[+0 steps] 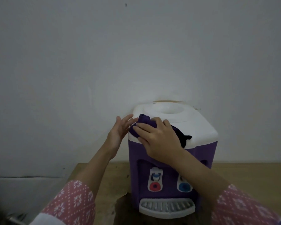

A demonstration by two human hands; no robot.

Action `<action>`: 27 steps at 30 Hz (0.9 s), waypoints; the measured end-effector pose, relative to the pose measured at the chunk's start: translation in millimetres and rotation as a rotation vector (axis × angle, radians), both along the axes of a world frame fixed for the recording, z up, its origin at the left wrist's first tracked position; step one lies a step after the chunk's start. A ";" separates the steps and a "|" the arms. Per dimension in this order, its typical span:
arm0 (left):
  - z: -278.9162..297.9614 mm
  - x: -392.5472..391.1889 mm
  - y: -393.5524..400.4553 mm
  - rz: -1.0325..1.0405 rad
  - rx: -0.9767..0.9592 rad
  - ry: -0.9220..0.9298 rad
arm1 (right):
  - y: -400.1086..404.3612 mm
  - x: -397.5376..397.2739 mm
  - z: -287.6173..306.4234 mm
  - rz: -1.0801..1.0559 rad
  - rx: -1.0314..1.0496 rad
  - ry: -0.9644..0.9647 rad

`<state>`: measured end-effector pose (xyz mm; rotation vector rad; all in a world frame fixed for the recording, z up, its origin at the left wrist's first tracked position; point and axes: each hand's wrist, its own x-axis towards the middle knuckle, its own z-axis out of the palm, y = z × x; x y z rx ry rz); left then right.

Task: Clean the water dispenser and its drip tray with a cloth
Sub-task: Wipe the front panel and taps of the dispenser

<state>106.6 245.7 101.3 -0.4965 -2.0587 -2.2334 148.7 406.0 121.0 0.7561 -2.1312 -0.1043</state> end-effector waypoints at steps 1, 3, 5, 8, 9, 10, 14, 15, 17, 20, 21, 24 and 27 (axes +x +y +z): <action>-1.3 0.8 -0.3 0.002 -0.039 0.013 | 6.2 -1.3 1.7 0.072 0.052 -0.022; -1.7 3.3 0.5 0.006 -0.129 0.050 | 24.2 -4.0 8.0 0.181 0.077 -0.107; -3.0 6.7 1.1 0.007 -0.215 0.073 | 37.4 -6.4 11.7 0.159 -0.047 -0.212; -3.4 11.1 3.9 0.036 -0.324 0.131 | 35.9 -13.1 14.5 -0.026 -0.253 -0.268; -3.2 13.1 5.7 0.047 -0.335 0.147 | 33.5 -15.1 14.7 -0.051 -0.259 -0.271; -2.7 14.7 7.2 0.057 -0.340 0.162 | 32.7 -16.2 15.5 -0.039 -0.246 -0.282; -2.9 20.1 10.3 0.097 -0.412 0.182 | 57.4 -9.6 14.7 0.137 -0.184 -0.366; -3.2 20.5 10.3 0.105 -0.432 0.177 | 66.8 -7.0 12.8 0.158 -0.205 -0.344; -5.2 22.1 12.4 0.130 -0.502 0.207 | 87.0 -3.2 2.3 0.130 -0.310 -0.208; -9.4 24.9 18.7 0.170 -0.548 0.252 | 97.0 -1.9 -20.2 -0.068 -0.584 0.019; -11.3 24.9 20.5 0.187 -0.559 0.266 | 92.8 -2.1 -25.8 -0.139 -0.660 0.069; -17.3 26.4 25.5 0.275 -0.710 0.384 | 73.8 1.1 -38.0 -0.127 -0.687 0.206; -27.8 33.7 34.3 0.374 -0.846 0.589 | 78.1 4.5 -53.7 0.039 -0.432 0.343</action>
